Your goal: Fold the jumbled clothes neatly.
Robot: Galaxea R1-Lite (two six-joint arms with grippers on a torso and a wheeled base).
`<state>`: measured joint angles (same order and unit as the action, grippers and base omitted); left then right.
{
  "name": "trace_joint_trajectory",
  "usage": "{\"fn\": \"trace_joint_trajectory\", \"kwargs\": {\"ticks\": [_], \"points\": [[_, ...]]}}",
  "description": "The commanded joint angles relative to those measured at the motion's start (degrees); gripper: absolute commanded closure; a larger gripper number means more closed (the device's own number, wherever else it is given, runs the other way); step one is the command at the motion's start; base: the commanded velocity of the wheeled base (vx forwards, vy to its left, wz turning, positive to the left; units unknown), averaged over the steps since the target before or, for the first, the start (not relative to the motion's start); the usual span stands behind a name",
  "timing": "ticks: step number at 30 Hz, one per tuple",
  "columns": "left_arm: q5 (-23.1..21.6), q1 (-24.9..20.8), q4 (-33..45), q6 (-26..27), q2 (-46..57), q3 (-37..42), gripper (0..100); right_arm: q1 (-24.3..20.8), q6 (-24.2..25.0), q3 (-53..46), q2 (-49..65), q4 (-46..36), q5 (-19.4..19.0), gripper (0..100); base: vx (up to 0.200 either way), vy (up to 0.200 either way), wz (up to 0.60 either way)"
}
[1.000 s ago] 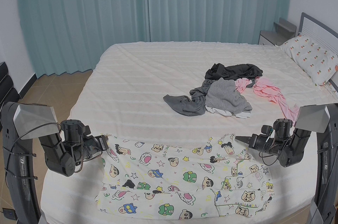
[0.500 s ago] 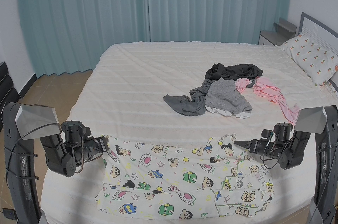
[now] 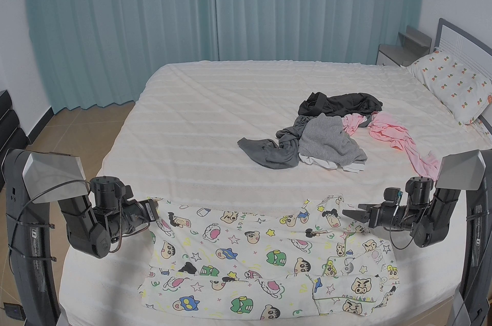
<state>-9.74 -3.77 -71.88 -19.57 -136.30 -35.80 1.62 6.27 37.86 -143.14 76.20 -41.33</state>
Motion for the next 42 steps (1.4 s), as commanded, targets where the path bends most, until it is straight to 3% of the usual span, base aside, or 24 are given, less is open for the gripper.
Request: {"fn": "trace_joint_trajectory", "kwargs": {"ticks": [1, 7, 16, 17, 26, 33, 41, 42], "points": [[0.1, 0.0, 0.0, 0.0, -0.1, -0.1, 100, -0.3, -2.5, -1.0, -1.9, -0.1, -0.1, 0, 0.0, 0.0, 0.0], [0.0, -0.1, 0.0, 0.0, -0.1, -0.1, 100, -0.4, -6.4, -1.1, -2.8, -1.1, 0.0, 0, 0.0, 0.0, 0.0], [0.0, -0.1, 0.0, 0.0, -0.1, -0.1, 100, -2.5, -8.2, 0.5, -2.8, -5.5, 0.1, 0, 0.0, 0.0, 0.0], [0.0, -0.1, 0.0, 0.0, -0.1, -0.1, 100, -2.5, -8.2, 0.6, -2.7, -5.9, 0.1, 100, 0.0, 0.0, 0.0], [-0.5, -0.1, -0.3, 0.3, -0.6, -0.4, 100, -0.9, -7.8, -0.9, -1.3, -3.5, 0.1, 100, 0.0, 0.0, 0.0], [-0.4, 0.0, -0.5, 0.5, -4.8, -5.2, 100, 0.0, -5.0, -3.3, -0.6, -0.1, -0.2, 100, 0.0, 0.0, 0.0], [-0.6, -0.4, 6.0, 0.5, -8.8, -11.9, 100, 0.3, -2.4, -3.9, -1.6, 1.1, -0.3, 100, 0.0, 0.0, 0.0], [-0.7, -0.4, 6.6, 0.5, -9.2, -12.7, 0, 0.3, -2.4, -3.9, -1.8, 1.2, -0.3, 100, 0.0, 0.0, 0.0]]}}
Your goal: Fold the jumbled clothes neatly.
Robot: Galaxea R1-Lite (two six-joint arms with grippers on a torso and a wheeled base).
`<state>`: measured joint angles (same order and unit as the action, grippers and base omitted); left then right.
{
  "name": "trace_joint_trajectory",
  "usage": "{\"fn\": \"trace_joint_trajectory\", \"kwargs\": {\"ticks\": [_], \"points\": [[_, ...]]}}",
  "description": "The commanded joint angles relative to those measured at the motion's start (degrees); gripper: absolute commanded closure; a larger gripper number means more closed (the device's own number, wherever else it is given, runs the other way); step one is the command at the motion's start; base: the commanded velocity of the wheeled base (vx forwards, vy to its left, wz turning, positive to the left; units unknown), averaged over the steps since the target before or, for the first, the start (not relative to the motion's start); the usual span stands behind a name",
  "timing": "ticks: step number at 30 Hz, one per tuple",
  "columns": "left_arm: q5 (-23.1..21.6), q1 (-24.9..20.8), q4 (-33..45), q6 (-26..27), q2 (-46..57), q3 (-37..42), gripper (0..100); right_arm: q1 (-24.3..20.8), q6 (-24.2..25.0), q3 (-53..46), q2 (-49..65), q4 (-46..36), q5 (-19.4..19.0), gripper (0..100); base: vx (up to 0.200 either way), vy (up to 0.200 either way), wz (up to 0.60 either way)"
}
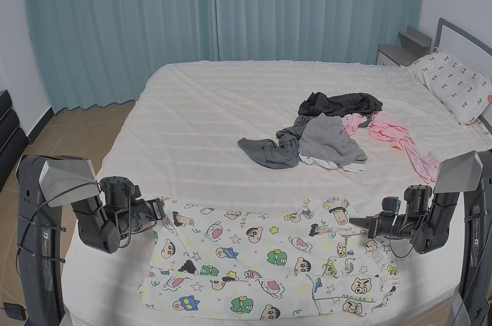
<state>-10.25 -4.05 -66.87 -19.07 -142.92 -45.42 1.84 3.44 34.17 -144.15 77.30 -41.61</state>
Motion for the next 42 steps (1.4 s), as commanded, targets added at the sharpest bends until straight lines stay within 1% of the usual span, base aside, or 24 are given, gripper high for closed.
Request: {"fn": "trace_joint_trajectory", "kwargs": {"ticks": [1, 3, 5, 6, 8, 10, 11, 13, 15, 19, 23, 27, 28, 30, 31, 32, 33, 34, 36, 37, 38, 39, 40, 42], "points": [[-0.2, -0.1, 1.5, -0.1, -3.0, -3.8, 0, 0.1, 0.4, -0.2, -1.0, 0.1, -0.1, 100, 0.0, 0.0, 0.0], [-0.6, -0.1, 1.8, -0.2, -3.3, -4.7, 0, 0.2, 0.5, -0.3, -1.0, 0.1, -0.1, 100, 0.0, 0.0, 0.0], [-2.7, 0.0, 1.9, -0.2, -3.6, -5.9, 0, 0.2, 0.5, -0.3, -1.1, 0.1, -0.3, 100, 0.0, 0.0, 0.0], [-2.7, 0.0, 1.9, -0.2, -3.6, -5.9, 0, 0.2, 0.5, -0.3, -1.1, 0.1, -0.3, 100, 0.0, 0.0, 0.0], [-4.9, 0.0, 3.6, 0.8, -3.7, -8.1, 0, 0.1, 0.5, -0.3, -1.0, 0.1, -0.4, 100, 0.0, 0.0, 0.0], [-5.0, 0.0, 9.4, 2.5, -3.4, -11.4, 0, 0.0, 0.5, -0.3, -1.0, 0.2, -0.4, 100, 0.0, 0.0, 0.0], [-5.0, 0.0, 13.6, 3.3, -3.2, -13.6, 0, -0.1, 0.5, -0.3, -1.0, 0.2, -0.4, 100, 0.0, 0.0, 0.0], [-5.1, 0.0, 18.3, 4.0, -2.8, -16.2, 0, -0.2, 0.5, -0.3, -1.0, 0.2, -0.4, 100, 0.0, 0.0, 0.0], [-5.2, 0.0, 19.8, 4.9, -2.9, -17.6, 0, -0.2, 0.5, -0.3, -1.0, 0.3, -0.4, 100, 0.0, 0.0, 0.0], [-5.2, 0.1, 21.3, 9.0, -3.2, -20.1, 0, -0.2, 0.5, -0.4, -1.1, 0.4, -0.4, 100, 0.0, 0.0, 0.0], [-5.6, 0.2, 25.3, 9.4, -2.4, -22.0, 0, -0.2, 0.5, -0.4, -1.0, 0.5, -0.4, 100, 0.0, 0.0, 0.0], [-7.2, 0.8, 36.7, 9.5, 0.6, -24.8, 0, -0.2, 0.5, -0.4, -1.0, 0.5, -0.4, 100, 0.0, 0.0, 0.0], [-7.2, 0.8, 37.2, 9.4, 0.7, -25.0, 0, -0.2, 0.5, -0.4, -1.0, 0.5, -0.4, 100, 0.0, 0.0, 0.0], [-8.2, 0.9, 45.0, 8.5, 2.1, -27.8, 0, -0.2, 0.5, -0.4, -1.0, 0.5, -0.4, 100, 0.0, 0.0, 0.0], [-8.3, 0.9, 45.8, 8.3, 2.1, -28.1, 0, -0.2, 0.4, -0.4, -1.1, 0.6, -0.4, 100, 0.0, 0.0, 0.0], [-8.6, 1.0, 50.6, 6.7, 2.4, -30.1, 0, -0.2, 0.5, -0.4, -1.1, 0.6, -0.4, 100, 0.0, 0.0, 0.0], [-8.6, 1.0, 52.8, 5.1, 2.5, -31.4, 0, -0.2, 0.5, -0.4, -1.0, 0.6, -0.4, 100, 0.0, 0.0, 0.0], [-8.7, 1.0, 55.4, 1.9, 2.4, -33.7, 0, -0.2, 0.5, -0.4, -1.0, 0.6, -0.4, 100, 0.0, 0.0, 0.0], [-8.7, 1.0, 57.1, -0.7, 2.3, -35.6, 0, -0.2, 0.4, -0.4, -1.0, 0.6, -0.4, 100, 0.0, 0.0, 0.0], [-8.7, 0.9, 58.4, -4.0, 2.1, -37.9, 0, -0.3, 0.4, -0.4, -1.1, 0.6, -0.4, 100, 0.0, 0.0, 0.0], [-8.7, 0.9, 59.0, -5.5, 2.0, -38.8, 0, -0.3, 0.4, -0.4, -1.1, 0.6, -0.4, 100, 0.0, 0.0, 0.0], [-8.7, 0.9, 59.5, -5.9, 1.9, -39.1, 0, -0.3, 0.4, -0.4, -1.1, 0.6, -0.4, 100, 0.0, 0.0, 0.0], [-8.7, 0.7, 62.0, -7.5, 1.9, -40.8, 0, -0.3, 0.5, -0.1, -1.0, 0.6, -0.3, 100, 0.0, 0.0, 0.0], [-8.7, 0.5, 66.6, -8.3, 1.4, -43.3, 0, -0.3, 0.5, 0.0, -1.0, 0.6, -0.3, 100, 0.0, 0.0, 0.0]]}}
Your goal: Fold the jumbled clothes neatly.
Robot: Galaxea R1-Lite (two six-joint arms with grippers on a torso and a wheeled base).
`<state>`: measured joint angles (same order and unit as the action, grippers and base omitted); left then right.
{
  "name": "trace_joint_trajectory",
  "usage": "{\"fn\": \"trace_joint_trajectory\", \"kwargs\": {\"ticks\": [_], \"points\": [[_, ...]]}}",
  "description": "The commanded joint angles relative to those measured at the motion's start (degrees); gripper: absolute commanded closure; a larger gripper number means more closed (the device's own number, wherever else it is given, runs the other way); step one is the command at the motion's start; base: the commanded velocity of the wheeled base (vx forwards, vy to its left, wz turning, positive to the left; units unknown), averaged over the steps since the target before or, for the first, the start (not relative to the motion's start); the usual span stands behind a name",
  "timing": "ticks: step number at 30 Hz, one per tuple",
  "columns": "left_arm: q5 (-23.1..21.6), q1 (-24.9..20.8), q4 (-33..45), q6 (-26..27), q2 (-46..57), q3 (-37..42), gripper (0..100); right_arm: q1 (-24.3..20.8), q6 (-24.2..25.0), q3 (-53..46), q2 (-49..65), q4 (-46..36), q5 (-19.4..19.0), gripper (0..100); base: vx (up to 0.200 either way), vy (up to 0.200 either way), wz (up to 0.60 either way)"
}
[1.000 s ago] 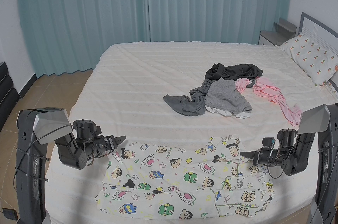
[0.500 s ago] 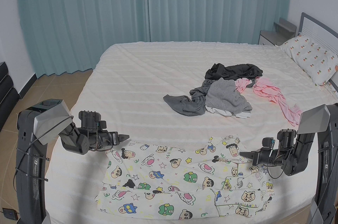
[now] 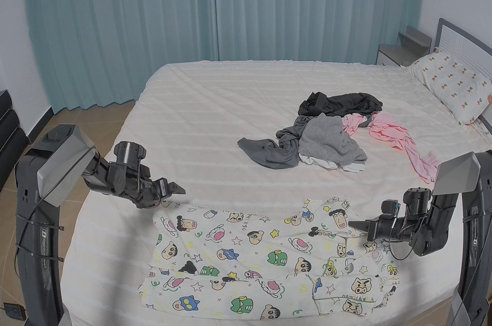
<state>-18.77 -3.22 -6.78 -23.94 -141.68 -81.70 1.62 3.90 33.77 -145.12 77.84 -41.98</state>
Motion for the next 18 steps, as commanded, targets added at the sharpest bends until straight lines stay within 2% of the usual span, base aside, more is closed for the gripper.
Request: {"fn": "trace_joint_trajectory", "kwargs": {"ticks": [1, 9, 12, 14, 18], "points": [[-0.2, -0.4, 8.5, -3.5, -0.3, -8.1, 0, -0.1, 0.1, 0.4, 0.1, 0.0, 0.1, 100, 0.0, 0.0, 0.0], [0.8, -1.1, 28.0, -3.4, -2.6, -18.1, 0, 0.0, 0.1, 0.2, 0.1, 0.1, 0.1, 100, 0.0, 0.0, 0.0], [1.3, -1.4, 30.3, -3.2, -4.2, -20.0, 0, 0.0, 0.1, 0.2, 0.1, 0.7, 0.1, 100, 0.0, 0.0, 0.0], [4.4, -1.6, 30.2, -3.2, -6.2, -21.4, 0, -0.1, 0.1, 0.1, 0.0, 1.4, 0.1, 100, 0.0, 0.0, 0.0], [6.0, -2.1, 30.2, -3.4, -8.0, -22.1, 0, -0.1, 0.1, 0.1, 0.0, 1.4, 0.1, 100, 0.0, 0.0, 0.0]]}}
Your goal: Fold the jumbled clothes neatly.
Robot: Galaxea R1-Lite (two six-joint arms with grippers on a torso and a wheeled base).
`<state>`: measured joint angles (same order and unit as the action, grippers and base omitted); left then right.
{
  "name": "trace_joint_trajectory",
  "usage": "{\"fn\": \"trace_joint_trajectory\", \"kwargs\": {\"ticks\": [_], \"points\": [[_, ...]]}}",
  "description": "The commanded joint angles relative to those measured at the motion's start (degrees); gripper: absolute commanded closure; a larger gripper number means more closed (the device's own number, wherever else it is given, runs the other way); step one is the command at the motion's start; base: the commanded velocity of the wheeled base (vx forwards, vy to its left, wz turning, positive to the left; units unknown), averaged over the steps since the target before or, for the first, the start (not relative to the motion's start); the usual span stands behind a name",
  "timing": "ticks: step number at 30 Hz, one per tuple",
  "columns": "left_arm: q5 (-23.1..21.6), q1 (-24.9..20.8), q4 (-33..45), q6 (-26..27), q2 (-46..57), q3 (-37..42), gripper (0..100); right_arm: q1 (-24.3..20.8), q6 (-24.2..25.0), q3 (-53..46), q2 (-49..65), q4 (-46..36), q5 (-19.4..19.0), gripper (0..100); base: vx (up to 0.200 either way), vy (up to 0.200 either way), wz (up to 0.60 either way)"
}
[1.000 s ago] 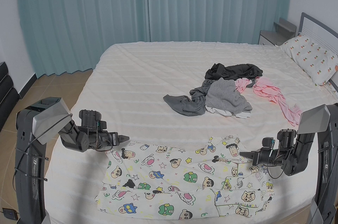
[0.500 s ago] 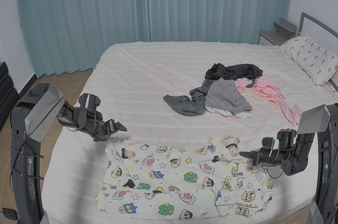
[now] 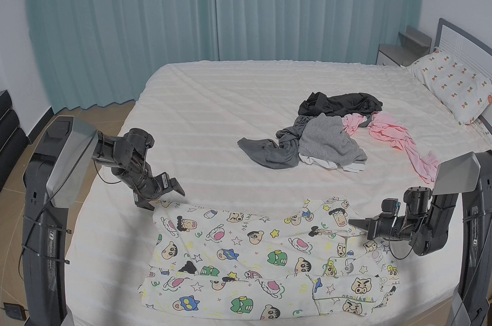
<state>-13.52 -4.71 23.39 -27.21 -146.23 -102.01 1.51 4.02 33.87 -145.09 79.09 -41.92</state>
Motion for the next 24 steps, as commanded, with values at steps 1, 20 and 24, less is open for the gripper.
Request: {"fn": "trace_joint_trajectory", "kwargs": {"ticks": [1, 20, 24], "points": [[0.8, -0.8, 0.1, -0.2, -3.8, -2.0, 0, 0.0, 0.0, 0.1, -0.1, 0.2, 0.0, 100, 0.0, 0.0, 0.0], [0.0, -0.4, 0.2, -8.7, -5.1, -6.9, 100, 0.0, 0.7, 0.0, -0.2, 0.3, 0.1, 100, 0.0, 0.0, 0.0], [-0.1, 0.1, 0.8, -8.7, -4.6, -7.0, 100, 0.1, 0.8, 0.0, -0.1, 0.4, 0.0, 100, 0.0, 0.0, 0.0]]}}
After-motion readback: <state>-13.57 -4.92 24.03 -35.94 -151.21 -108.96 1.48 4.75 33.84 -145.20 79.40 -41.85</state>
